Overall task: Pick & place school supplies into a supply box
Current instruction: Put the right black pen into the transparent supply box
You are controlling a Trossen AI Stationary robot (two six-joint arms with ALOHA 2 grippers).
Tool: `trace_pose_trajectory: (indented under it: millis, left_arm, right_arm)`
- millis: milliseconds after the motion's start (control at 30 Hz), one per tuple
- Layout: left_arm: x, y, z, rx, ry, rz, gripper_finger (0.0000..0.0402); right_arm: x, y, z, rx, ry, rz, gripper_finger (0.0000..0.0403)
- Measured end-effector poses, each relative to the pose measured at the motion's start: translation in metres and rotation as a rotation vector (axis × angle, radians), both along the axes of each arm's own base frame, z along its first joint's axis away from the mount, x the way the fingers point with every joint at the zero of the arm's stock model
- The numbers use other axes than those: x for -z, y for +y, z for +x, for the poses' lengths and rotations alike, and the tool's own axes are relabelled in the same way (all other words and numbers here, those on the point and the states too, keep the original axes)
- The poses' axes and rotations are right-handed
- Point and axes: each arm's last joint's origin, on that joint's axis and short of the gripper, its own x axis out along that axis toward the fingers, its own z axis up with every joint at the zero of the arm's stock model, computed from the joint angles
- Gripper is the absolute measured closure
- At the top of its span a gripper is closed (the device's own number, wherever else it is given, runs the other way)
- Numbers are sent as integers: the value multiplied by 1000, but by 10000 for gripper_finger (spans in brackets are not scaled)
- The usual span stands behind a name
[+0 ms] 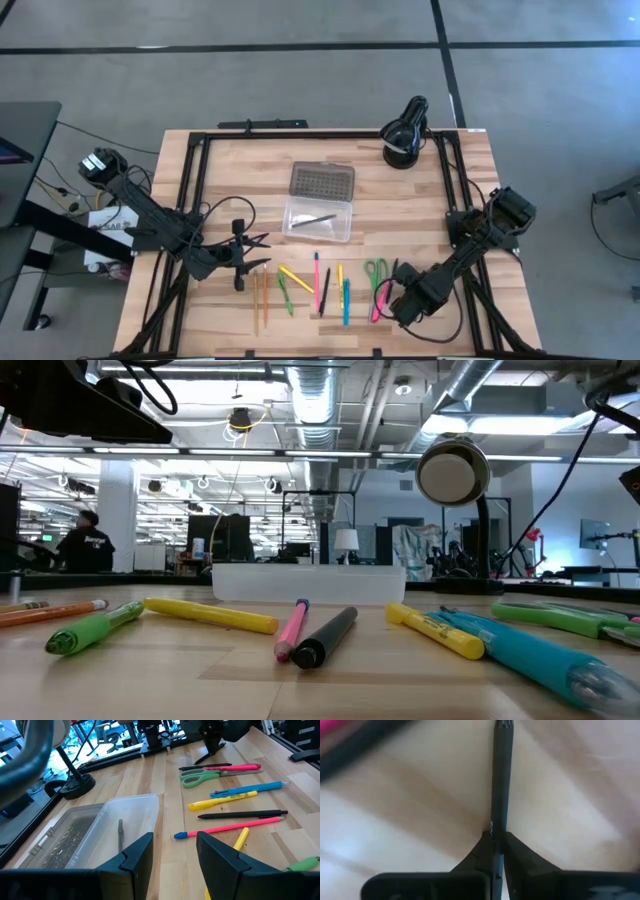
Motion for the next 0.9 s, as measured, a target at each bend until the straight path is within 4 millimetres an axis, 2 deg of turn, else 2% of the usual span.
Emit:
trace_pose_trajectory:
  millis: [233,400,533,633,767,900]
  left_arm:
    - [0,0,0,0,0,0,255]
    - [0,0,0,-7,-2,3,255]
    - [0,1,0,-42,-13,15,255]
    - [-1,2,0,-61,-19,21,255]
    - [-1,2,0,-66,-21,23,255]
    - [-1,2,0,-67,-21,23,255]
  right_arm:
    - [-25,-3,-3,-3,103,-129,390]
    - [-48,-3,7,-59,58,-200,392]
    - [-67,-11,27,-150,-34,-271,390]
    - [-80,-23,49,-261,-140,-331,390]
    - [-90,-49,83,-385,-245,-388,391]
    - [-92,-81,119,-484,-349,-387,387]
